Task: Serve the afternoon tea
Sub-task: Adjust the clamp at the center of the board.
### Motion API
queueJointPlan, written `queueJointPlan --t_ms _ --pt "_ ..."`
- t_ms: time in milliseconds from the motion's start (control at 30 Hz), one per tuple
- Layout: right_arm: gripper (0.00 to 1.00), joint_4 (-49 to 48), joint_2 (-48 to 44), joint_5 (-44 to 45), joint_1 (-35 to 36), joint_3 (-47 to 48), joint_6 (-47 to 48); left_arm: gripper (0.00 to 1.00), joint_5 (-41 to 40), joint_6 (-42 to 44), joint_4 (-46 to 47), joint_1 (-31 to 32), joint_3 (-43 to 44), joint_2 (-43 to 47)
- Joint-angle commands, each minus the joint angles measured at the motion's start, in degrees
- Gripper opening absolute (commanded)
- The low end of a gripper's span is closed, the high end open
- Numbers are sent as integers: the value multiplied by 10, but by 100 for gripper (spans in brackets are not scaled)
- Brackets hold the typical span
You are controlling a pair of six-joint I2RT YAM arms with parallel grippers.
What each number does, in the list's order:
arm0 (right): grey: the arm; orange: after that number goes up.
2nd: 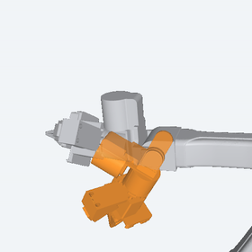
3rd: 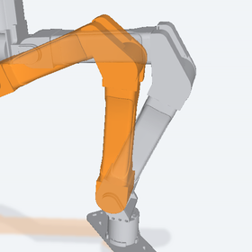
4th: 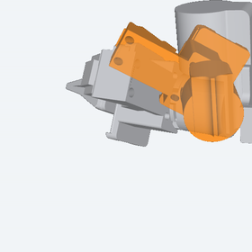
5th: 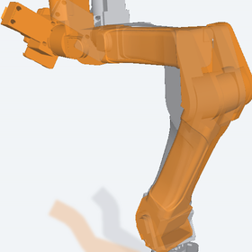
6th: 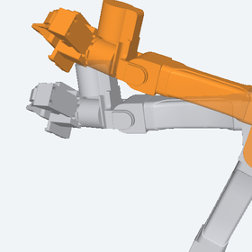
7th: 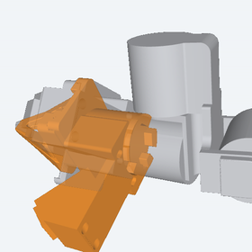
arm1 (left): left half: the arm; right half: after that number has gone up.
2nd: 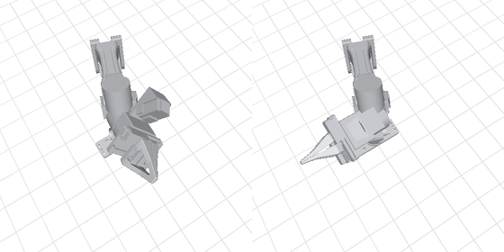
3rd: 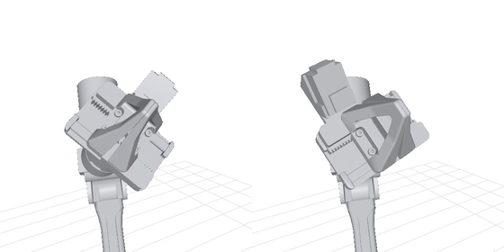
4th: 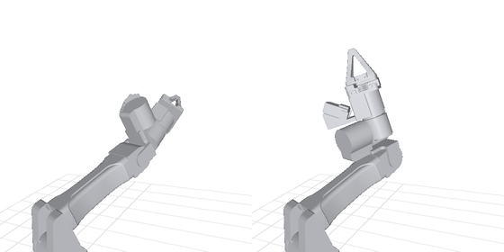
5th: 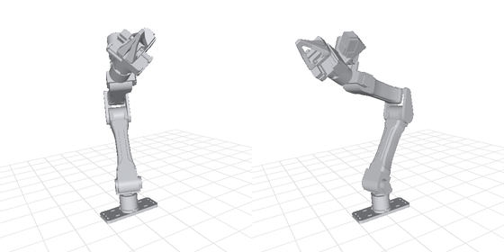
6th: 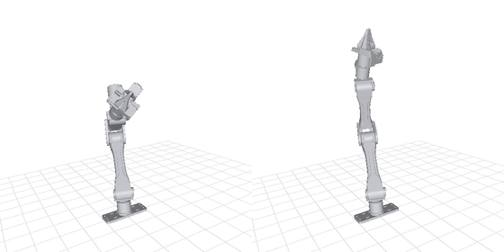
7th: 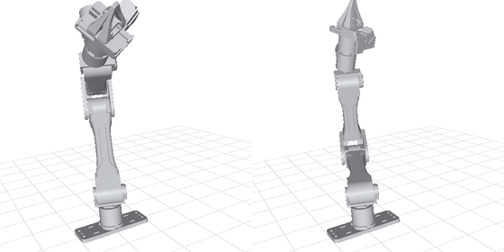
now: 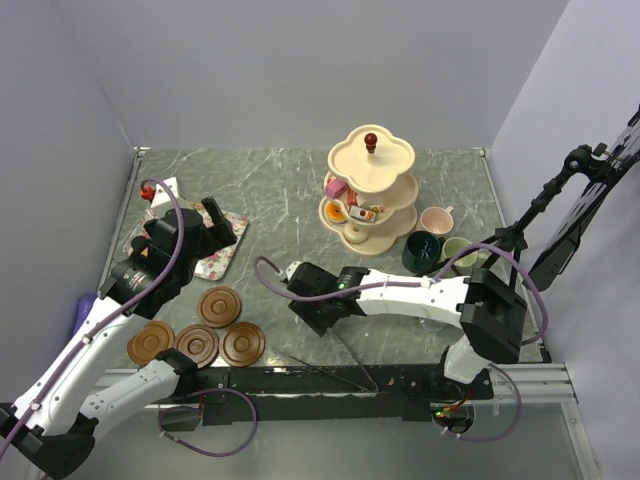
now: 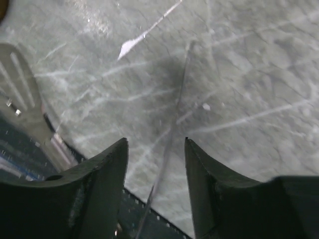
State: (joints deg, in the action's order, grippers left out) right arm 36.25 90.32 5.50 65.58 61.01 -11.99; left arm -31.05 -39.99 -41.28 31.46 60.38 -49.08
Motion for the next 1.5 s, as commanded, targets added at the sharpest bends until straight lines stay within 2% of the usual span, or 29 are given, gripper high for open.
queueJointPlan --t_ms 0,167,233,267,367,500,667,800,1000,1033,1100,1167,1200,1333,1467 --pt "50 -50 39 -5 -4 -12 -15 100 15 -14 -6 -10 11 16" --pt "19 -13 69 26 -4 2 -36 100 16 -22 -19 -13 4 22" --pt "3 5 58 35 -6 5 -50 100 11 -26 -25 -13 2 28" --pt "0 13 50 37 -9 7 -58 100 6 -27 -27 -14 0 33" --pt "0 38 25 35 -23 25 -76 100 1 -33 -32 -15 -2 43" --pt "0 87 39 67 -65 116 -92 100 -20 -40 -44 -16 4 50" --pt "0 102 134 94 -120 244 -97 100 -52 -54 -65 -19 21 43" --pt "0 93 232 137 -135 369 -101 100 -66 -67 -82 -21 27 39" --pt "0 135 370 138 -149 564 -131 100 -50 -68 -76 -24 25 27" --pt "1 137 382 132 -151 581 -135 100 -44 -66 -72 -25 23 24" --pt "19 131 398 106 -159 594 -137 100 -25 -69 -65 -25 18 17" --pt "50 136 401 83 -166 599 -143 100 1 -69 -48 -29 10 11" --pt "57 134 396 80 -169 592 -144 100 14 -71 -42 -31 6 7" --pt "69 87 317 62 -175 511 -131 100 64 -105 -24 -45 -5 -23" --pt "74 43 205 44 -179 436 -92 100 112 -155 -19 -54 -8 -76"
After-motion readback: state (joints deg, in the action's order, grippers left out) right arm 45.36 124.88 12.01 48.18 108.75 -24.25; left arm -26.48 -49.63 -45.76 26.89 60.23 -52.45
